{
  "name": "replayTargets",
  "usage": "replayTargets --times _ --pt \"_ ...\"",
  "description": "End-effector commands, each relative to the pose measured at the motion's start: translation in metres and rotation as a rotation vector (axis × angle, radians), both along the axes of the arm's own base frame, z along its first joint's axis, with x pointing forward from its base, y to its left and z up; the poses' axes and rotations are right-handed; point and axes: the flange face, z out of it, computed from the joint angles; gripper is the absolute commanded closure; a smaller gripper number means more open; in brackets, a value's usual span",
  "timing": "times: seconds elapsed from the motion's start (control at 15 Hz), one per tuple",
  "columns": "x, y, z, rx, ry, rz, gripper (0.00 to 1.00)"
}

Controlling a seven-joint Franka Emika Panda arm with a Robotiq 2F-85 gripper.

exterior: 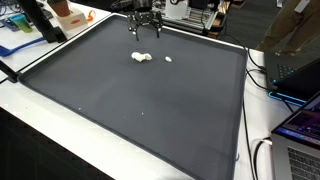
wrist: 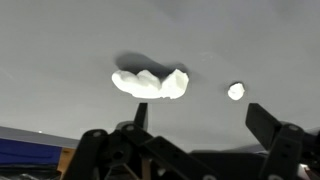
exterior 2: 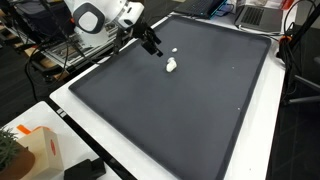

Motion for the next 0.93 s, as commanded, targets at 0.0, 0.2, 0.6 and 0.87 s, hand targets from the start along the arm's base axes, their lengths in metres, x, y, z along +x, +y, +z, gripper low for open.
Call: replayTargets --times 0.0,0.2,0.6,0.87 --pt "-0.006 -0.018 -0.027 0.092 -0.046 0.061 0.0" --pt "-0.008 -0.016 -0.023 0.076 -0.026 0.047 0.0" --pt "0.001 -0.019 -0.013 0.089 -0.056 0.009 0.0" --pt "0.008 -0.022 -0.007 0.094 -0.076 -0.019 0.0"
